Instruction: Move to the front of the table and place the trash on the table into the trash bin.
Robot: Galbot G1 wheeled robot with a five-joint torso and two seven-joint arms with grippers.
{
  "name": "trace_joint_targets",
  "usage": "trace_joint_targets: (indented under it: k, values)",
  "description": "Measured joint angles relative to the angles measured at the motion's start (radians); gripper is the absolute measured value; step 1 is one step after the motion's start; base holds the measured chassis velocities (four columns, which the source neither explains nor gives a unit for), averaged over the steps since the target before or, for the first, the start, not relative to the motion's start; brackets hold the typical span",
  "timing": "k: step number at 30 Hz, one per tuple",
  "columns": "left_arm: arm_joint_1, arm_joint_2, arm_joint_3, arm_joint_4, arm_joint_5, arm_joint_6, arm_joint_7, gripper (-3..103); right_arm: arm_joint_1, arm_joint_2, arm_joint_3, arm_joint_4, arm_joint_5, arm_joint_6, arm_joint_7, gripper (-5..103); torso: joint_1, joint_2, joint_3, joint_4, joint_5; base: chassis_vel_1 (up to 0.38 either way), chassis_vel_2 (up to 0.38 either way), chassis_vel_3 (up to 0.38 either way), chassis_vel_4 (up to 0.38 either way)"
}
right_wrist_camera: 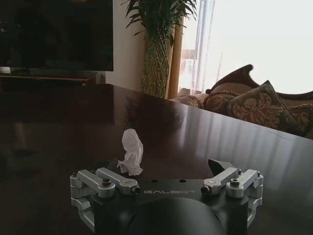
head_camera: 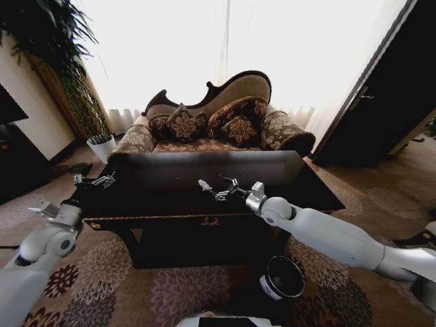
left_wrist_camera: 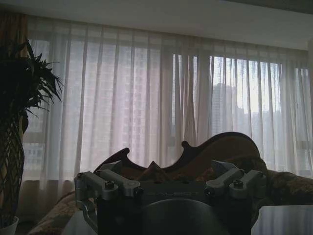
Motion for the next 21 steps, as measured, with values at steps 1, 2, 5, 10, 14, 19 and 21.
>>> trace_joint_targets:
  k: [1, 2, 5, 10, 14, 19, 21]
  values:
    - [0.0, 0.0, 0.0, 0.0, 0.0, 0.0, 0.0, 100, 0.0, 0.0, 0.0, 0.0, 0.0, 0.0, 0.0, 100, 0.0, 0.0, 0.0, 0.0, 0.0, 0.0, 0.0, 0.0, 0.0]
    - [0.0, 0.0, 0.0, 0.0, 0.0, 0.0, 0.0, 100, 0.013, 0.006, -0.017, -0.005, 0.004, 0.0, 0.0, 100, 0.0, 0.0, 0.0, 0.0, 0.0, 0.0, 0.0, 0.0, 0.0]
    - [0.0, 0.0, 0.0, 0.0, 0.0, 0.0, 0.0, 100, 0.032, 0.023, -0.049, -0.016, 0.006, 0.0, 0.0, 100, 0.0, 0.0, 0.0, -0.0001, 0.0, 0.0, 0.0, 0.0, 0.0]
    - [0.0, 0.0, 0.0, 0.0, 0.0, 0.0, 0.0, 100, 0.032, 0.053, -0.059, -0.046, 0.01, 0.001, 0.006, 100, 0.0, 0.0, 0.0, 0.0, 0.0, 0.0, 0.0, 0.0, 0.0]
    - [0.0, 0.0, 0.0, 0.0, 0.0, 0.0, 0.0, 100, 0.04, 0.072, -0.072, -0.071, 0.009, 0.008, 0.011, 100, 0.0, 0.0, 0.0, -0.0002, 0.0002, 0.0, 0.0, 0.0, 0.0]
    - [0.0, 0.0, 0.0, 0.0, 0.0, 0.0, 0.0, 100, 0.052, 0.098, -0.089, -0.086, 0.011, 0.011, 0.024, 90, 0.0, 0.0, 0.0, -0.0001, 0.0001, 0.0, 0.0, 0.0, 0.0]
    - [0.0, 0.0, 0.0, 0.0, 0.0, 0.0, 0.0, 100, 0.055, 0.102, -0.093, -0.088, 0.011, 0.011, 0.026, 84, 0.0, 0.0, 0.0, -0.0001, 0.0001, 0.0, 0.0, 0.0, 0.0]
